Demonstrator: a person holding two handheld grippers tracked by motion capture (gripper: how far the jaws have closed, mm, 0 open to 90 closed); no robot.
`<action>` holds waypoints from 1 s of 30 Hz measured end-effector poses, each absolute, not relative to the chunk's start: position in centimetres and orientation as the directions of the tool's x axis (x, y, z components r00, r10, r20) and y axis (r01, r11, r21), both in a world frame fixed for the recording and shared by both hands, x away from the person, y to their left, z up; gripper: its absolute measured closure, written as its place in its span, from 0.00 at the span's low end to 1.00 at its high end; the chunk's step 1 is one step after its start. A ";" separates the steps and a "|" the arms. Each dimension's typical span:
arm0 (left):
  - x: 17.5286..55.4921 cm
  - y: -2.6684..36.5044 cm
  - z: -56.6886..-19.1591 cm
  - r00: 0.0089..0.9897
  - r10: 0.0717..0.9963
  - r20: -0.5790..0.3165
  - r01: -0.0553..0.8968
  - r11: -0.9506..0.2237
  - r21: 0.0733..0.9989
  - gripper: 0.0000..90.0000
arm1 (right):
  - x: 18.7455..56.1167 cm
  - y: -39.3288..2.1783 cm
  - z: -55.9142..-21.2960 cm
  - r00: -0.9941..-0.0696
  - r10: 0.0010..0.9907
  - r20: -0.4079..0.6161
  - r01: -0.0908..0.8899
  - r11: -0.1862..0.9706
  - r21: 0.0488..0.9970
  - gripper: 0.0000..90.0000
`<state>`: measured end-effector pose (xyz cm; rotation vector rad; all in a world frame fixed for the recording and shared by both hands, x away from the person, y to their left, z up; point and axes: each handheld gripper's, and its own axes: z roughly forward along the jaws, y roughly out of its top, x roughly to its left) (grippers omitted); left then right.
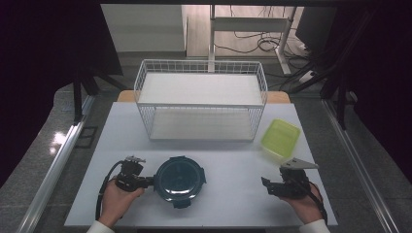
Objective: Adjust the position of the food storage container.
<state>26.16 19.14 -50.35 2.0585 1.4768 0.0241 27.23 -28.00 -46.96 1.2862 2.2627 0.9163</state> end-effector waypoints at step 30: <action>29.6 13.5 -50.5 0.453 0.822 -0.345 0.831 -0.250 0.497 1.00 | 27.3 -27.1 -46.8 -0.516 0.857 -0.010 0.597 0.368 0.713 0.25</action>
